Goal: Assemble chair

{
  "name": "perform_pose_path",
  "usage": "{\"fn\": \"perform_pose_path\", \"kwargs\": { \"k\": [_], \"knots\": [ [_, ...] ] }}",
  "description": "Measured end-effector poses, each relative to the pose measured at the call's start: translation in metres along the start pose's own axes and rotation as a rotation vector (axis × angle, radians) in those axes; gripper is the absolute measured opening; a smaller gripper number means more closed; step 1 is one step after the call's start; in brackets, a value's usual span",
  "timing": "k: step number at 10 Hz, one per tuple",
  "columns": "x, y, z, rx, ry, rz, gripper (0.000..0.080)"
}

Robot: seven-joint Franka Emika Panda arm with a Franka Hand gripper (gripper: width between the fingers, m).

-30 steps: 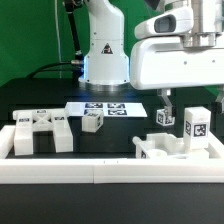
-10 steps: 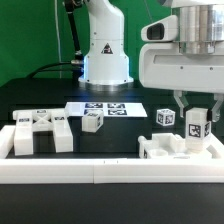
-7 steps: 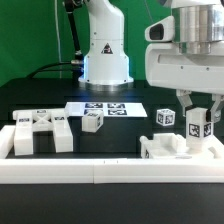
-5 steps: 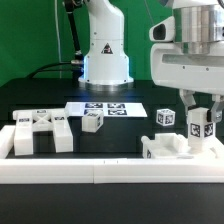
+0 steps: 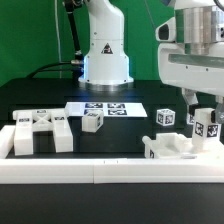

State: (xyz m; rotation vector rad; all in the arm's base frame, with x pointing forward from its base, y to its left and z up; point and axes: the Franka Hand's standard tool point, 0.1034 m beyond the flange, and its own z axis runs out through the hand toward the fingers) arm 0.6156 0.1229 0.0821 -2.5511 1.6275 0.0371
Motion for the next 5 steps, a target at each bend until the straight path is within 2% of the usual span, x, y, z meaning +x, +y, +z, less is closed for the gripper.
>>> {"fn": "perform_pose_path", "kwargs": {
  "k": [1, 2, 5],
  "knots": [
    [-0.0016, -0.0003, 0.0001, -0.002, 0.002, -0.089, 0.052],
    [-0.0056, -0.001, 0.0007, -0.005, 0.003, -0.207, 0.0621],
    [-0.0091, -0.0017, 0.0011, -0.004, -0.001, -0.525, 0.0648]
  ]
}}
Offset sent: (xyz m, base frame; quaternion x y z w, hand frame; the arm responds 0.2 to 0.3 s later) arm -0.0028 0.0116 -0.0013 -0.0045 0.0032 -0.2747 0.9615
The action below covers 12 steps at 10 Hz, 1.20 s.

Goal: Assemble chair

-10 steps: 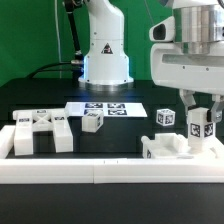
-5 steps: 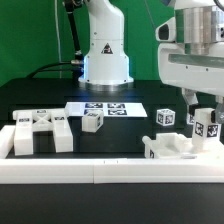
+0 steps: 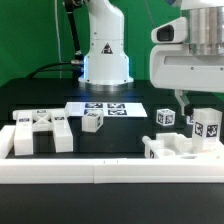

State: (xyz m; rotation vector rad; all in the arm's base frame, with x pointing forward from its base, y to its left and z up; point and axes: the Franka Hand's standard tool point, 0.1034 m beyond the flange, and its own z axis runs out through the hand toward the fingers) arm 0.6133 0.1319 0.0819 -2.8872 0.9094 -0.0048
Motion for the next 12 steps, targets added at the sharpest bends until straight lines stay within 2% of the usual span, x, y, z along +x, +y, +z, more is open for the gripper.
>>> {"fn": "perform_pose_path", "kwargs": {
  "k": [3, 6, 9, 10, 12],
  "knots": [
    [0.0017, 0.0012, -0.0006, -0.001, 0.002, -0.227, 0.0649],
    [0.005, 0.0048, -0.0005, -0.014, 0.007, -0.492, 0.0649],
    [0.007, 0.0066, -0.0006, -0.056, 0.02, -0.793, 0.0649],
    [0.0072, 0.007, -0.0006, -0.057, 0.019, -0.822, 0.0649],
    [0.0072, 0.007, -0.0006, -0.057, 0.019, -0.815, 0.0384]
  ]
}}
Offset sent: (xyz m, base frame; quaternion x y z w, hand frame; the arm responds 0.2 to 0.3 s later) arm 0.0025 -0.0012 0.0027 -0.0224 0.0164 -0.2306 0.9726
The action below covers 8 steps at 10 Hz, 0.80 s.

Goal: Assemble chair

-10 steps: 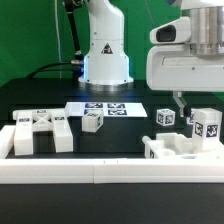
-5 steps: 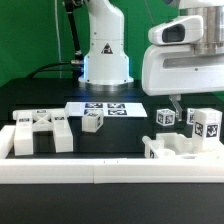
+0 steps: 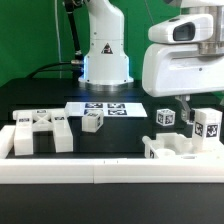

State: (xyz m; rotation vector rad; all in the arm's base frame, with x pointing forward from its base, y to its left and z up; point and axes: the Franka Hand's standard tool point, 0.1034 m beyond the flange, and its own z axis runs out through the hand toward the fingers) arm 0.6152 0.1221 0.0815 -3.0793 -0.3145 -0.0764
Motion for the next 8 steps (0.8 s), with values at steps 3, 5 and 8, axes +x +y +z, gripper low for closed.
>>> {"fn": "perform_pose_path", "kwargs": {
  "k": [3, 5, 8],
  "knots": [
    [0.0, -0.0003, 0.0, 0.001, 0.0, 0.043, 0.0288],
    [-0.0003, -0.0029, 0.0003, 0.006, -0.001, 0.269, 0.0288],
    [0.0001, -0.0053, 0.0011, 0.021, 0.011, 0.647, 0.0288]
  ]
}}
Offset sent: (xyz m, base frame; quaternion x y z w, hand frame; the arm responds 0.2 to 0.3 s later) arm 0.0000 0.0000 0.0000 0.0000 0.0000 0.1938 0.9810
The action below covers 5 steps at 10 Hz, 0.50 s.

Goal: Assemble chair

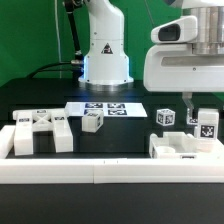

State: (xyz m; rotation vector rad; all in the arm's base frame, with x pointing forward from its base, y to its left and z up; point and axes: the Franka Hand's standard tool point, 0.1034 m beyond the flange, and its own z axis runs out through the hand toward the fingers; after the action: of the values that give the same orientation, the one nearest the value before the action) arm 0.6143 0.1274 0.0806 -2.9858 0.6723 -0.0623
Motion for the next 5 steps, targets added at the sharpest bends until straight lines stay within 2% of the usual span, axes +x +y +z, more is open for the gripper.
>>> {"fn": "perform_pose_path", "kwargs": {
  "k": [2, 5],
  "knots": [
    [0.0004, 0.0004, 0.0002, 0.025, 0.006, 0.187, 0.0289],
    [-0.0006, -0.0026, 0.0012, 0.039, -0.009, 0.564, 0.029]
  ]
}}
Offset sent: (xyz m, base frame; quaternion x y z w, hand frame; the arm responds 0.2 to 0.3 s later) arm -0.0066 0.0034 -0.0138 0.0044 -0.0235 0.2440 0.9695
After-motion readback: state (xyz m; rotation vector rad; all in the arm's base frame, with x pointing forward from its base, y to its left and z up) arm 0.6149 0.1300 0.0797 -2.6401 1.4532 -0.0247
